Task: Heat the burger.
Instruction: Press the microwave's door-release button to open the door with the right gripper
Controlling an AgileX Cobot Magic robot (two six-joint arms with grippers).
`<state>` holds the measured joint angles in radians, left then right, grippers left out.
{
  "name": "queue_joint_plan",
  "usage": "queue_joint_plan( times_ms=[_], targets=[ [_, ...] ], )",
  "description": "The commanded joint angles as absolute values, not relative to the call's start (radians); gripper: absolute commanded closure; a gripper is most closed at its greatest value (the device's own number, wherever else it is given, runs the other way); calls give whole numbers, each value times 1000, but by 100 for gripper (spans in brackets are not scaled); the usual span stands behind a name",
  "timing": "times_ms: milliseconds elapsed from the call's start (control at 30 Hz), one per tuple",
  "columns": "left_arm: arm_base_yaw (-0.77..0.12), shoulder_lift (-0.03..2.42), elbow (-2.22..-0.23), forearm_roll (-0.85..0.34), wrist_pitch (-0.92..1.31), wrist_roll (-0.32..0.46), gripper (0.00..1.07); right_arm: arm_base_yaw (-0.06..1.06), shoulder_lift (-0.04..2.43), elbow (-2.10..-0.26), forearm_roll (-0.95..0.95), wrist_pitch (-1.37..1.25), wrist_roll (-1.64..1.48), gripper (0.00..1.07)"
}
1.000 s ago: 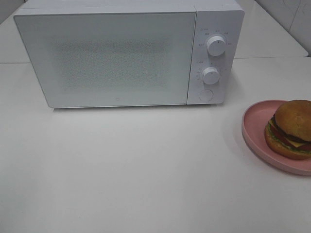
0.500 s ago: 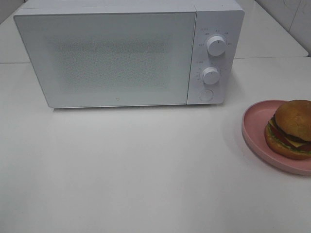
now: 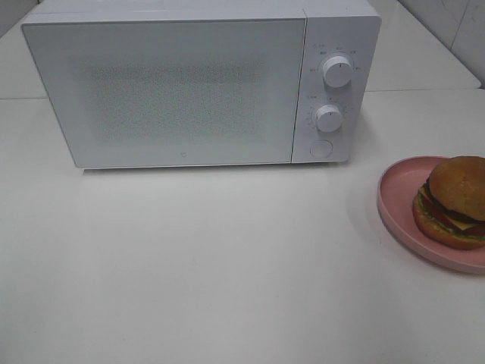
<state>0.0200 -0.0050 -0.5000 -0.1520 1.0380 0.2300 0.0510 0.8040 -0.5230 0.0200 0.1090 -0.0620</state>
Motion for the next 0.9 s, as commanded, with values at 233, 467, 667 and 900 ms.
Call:
queue_joint_plan(
  times_ms=[233,467,667,900],
  targets=[
    [14,-28,-498,-156,1038,225,106,47,986,-529,20,-135,-56,107],
    [14,-28,-498,-156,1038,225,106,183,1096,-531,17,-234,-57,107],
    [14,-28,-498,-156,1038,225,106,363,1222,-531,26,-299,-52,107],
    [14,-28,-498,-156,1038,225,106,463,1340,-531,78,-412,-32,107]
  ],
)
